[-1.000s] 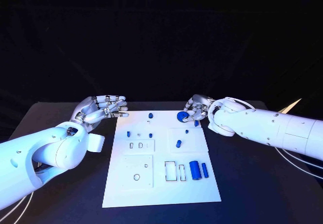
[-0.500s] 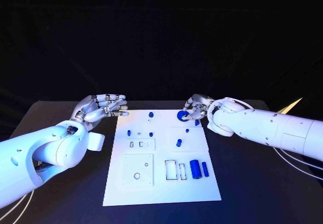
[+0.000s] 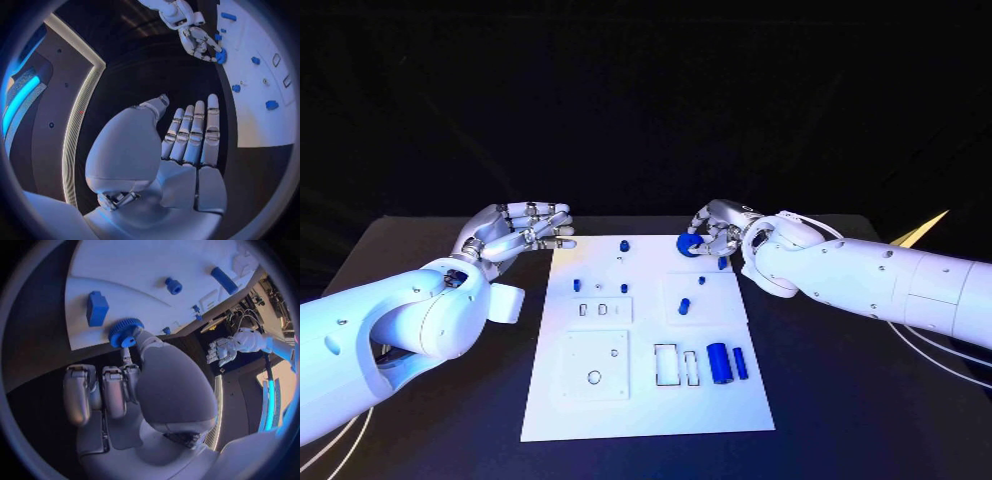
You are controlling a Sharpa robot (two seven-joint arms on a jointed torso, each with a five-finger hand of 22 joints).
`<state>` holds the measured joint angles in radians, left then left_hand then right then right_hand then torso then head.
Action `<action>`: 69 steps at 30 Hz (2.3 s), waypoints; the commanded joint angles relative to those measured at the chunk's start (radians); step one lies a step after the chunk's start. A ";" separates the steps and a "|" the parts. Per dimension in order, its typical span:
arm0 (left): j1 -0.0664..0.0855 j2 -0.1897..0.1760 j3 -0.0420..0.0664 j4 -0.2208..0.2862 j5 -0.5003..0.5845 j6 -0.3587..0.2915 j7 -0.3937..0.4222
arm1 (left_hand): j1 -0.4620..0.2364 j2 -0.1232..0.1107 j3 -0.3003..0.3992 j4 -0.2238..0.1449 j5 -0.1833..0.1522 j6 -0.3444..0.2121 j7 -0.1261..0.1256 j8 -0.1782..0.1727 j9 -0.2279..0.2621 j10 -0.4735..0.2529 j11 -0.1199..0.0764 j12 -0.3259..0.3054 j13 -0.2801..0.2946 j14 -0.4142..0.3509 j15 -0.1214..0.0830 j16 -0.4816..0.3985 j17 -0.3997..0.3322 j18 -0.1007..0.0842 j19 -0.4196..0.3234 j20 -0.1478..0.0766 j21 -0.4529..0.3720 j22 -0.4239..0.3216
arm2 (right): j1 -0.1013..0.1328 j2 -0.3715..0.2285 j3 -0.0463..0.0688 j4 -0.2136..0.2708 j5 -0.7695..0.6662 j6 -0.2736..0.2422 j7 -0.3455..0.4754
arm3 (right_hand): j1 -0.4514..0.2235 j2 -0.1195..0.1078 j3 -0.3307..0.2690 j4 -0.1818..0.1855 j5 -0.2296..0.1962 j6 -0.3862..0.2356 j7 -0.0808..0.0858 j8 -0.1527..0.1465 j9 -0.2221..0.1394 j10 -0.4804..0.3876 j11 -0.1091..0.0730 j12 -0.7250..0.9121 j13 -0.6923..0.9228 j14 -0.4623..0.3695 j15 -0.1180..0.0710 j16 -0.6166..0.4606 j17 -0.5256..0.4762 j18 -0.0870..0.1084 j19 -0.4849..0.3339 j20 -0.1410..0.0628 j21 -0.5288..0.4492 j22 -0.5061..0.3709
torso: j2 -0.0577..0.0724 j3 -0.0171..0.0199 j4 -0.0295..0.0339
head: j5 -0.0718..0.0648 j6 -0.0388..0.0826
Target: Assemble the parts on the task board
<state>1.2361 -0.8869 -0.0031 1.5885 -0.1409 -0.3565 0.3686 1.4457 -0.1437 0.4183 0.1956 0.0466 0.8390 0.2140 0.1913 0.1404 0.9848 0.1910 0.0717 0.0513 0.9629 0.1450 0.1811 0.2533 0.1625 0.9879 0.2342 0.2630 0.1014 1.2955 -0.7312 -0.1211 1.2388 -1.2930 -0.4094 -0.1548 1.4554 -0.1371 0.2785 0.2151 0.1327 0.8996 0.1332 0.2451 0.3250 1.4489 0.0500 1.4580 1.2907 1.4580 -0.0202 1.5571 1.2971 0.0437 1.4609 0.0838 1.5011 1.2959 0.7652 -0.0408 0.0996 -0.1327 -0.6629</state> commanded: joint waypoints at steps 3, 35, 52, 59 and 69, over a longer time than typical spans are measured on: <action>0.001 0.000 0.001 0.000 0.000 0.003 0.001 | -0.026 -0.006 0.028 -0.009 0.015 0.009 0.024 -0.009 0.016 0.002 -0.002 -0.007 0.014 0.004 -0.002 0.000 0.017 0.018 0.002 -0.001 0.011 0.009 | 0.001 -0.010 0.001 0.070 -0.095 -0.048 0.009 | -0.026 -0.003 0.146 -0.014 0.010 0.076 -0.012 0.049 0.060 0.040 -0.009 0.021 0.181 0.113 -0.008 0.014 0.274 -0.031 0.087 -0.007 0.026 0.238 | 0.000 -0.0005 -0.0009 | 0.003 0.002; 0.001 0.008 0.001 0.002 0.000 0.004 0.004 | -0.026 -0.006 0.029 -0.011 0.014 0.009 0.024 -0.009 0.016 0.002 -0.002 -0.007 0.014 0.002 -0.001 -0.001 0.019 0.018 0.002 0.000 0.012 0.009 | -0.031 0.201 -0.002 0.043 -0.323 -0.082 -0.082 | -0.063 -0.024 0.181 -0.033 0.008 0.077 -0.012 0.050 0.063 0.045 -0.010 0.023 0.185 0.113 -0.008 0.014 0.274 -0.039 0.100 -0.008 0.051 0.260 | 0.000 -0.0016 0.0022 | 0.016 0.004; 0.001 0.007 0.001 0.006 0.000 0.003 0.004 | -0.026 -0.006 0.029 -0.011 0.014 0.009 0.024 -0.009 0.016 0.002 -0.002 -0.007 0.014 0.002 -0.001 -0.001 0.019 0.018 0.002 0.000 0.012 0.009 | -0.049 0.236 -0.003 0.004 -0.319 -0.080 -0.078 | -0.077 -0.031 0.189 -0.036 0.008 0.072 -0.010 0.047 0.063 0.044 -0.008 0.023 0.186 0.113 -0.007 0.014 0.274 -0.039 0.101 -0.007 0.052 0.260 | 0.002 -0.0006 0.0014 | 0.026 0.002; 0.001 0.006 0.001 0.005 0.000 0.002 0.004 | -0.026 -0.006 0.029 -0.010 0.014 0.009 0.024 -0.010 0.016 0.002 -0.002 -0.007 0.014 0.002 -0.001 -0.002 0.020 0.018 0.001 0.000 0.012 0.009 | -0.049 0.243 -0.003 -0.008 -0.318 -0.080 -0.082 | -0.083 -0.035 0.193 -0.039 0.007 0.069 -0.008 0.044 0.062 0.044 -0.007 0.022 0.185 0.113 -0.006 0.014 0.274 -0.039 0.101 -0.006 0.053 0.261 | 0.003 -0.0007 0.0003 | 0.027 0.000; 0.001 0.006 0.001 0.005 0.000 0.002 0.003 | -0.026 -0.006 0.029 -0.010 0.014 0.009 0.024 -0.010 0.016 0.002 -0.002 -0.007 0.014 0.002 -0.001 -0.002 0.020 0.018 0.001 0.000 0.012 0.009 | -0.048 0.250 -0.003 -0.021 -0.303 -0.063 -0.077 | -0.170 -0.087 0.179 -0.030 0.004 0.014 0.017 0.001 0.048 0.028 0.016 0.003 0.169 0.113 0.013 0.014 0.274 -0.039 0.101 0.009 0.053 0.261 | 0.002 -0.0005 -0.0001 | 0.028 -0.001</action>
<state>1.2361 -0.8822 -0.0029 1.5907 -0.1407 -0.3562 0.3699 1.4457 -0.1437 0.4184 0.1957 0.0466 0.8390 0.2140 0.1913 0.1405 0.9848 0.1911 0.0717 0.0512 0.9629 0.1450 0.1811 0.2551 0.1625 0.9879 0.2343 0.2630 0.1014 1.2494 -0.4833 -0.1225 1.2181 -1.5988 -0.4786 -0.2346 1.3144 -0.2304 0.4301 0.1824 0.1298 0.9032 0.1405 0.2384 0.3561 1.4617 0.0597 1.4653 1.2909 1.4648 -0.0125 1.5571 1.2970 0.0366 1.4609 0.0844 1.5356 1.2959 0.7676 -0.0411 0.0994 -0.1047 -0.6633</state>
